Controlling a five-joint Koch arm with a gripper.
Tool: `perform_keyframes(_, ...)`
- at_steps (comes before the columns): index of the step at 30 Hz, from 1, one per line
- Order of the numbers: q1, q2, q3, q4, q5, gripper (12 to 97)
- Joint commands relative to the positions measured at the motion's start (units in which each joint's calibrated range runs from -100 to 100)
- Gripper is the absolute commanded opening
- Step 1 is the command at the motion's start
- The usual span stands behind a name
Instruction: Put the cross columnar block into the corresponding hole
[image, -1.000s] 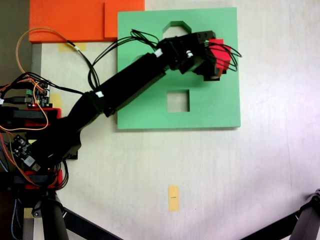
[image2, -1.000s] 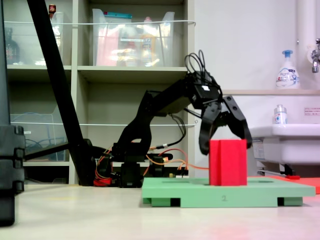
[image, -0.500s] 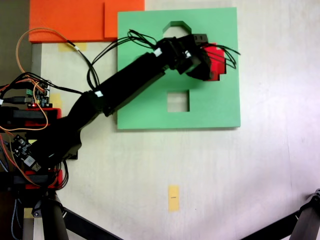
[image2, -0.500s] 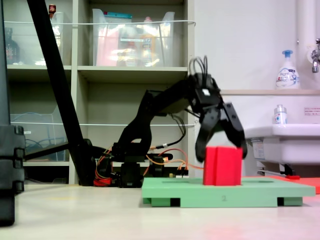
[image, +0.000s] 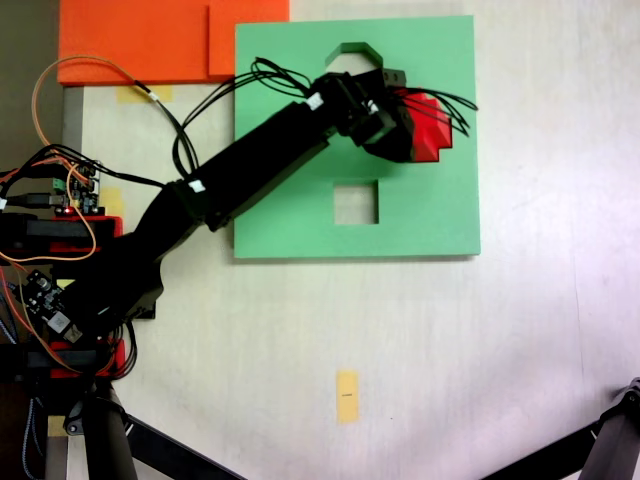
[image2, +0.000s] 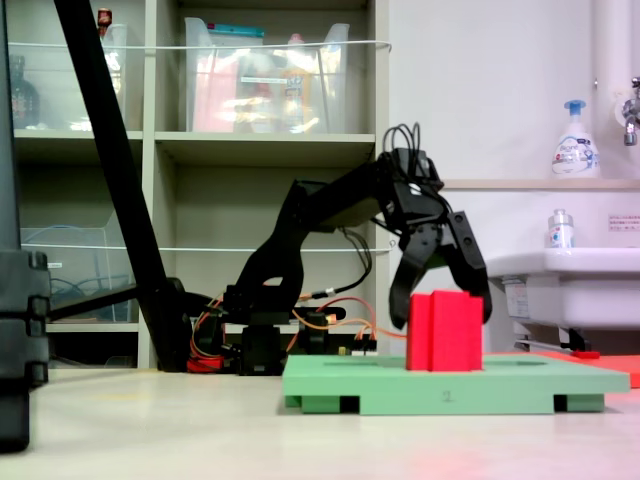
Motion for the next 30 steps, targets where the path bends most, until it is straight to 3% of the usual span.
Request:
perform_keyframes(1, 0.44, -5.71, 1.65, -5.33, -1.17, 37.2)
perform_keyframes(20, -2.05, -4.04, 1.75, -4.56, -1.56, 38.0)
perform_keyframes(30, -3.27, -2.22, 1.75, -2.06, -1.76, 43.6)
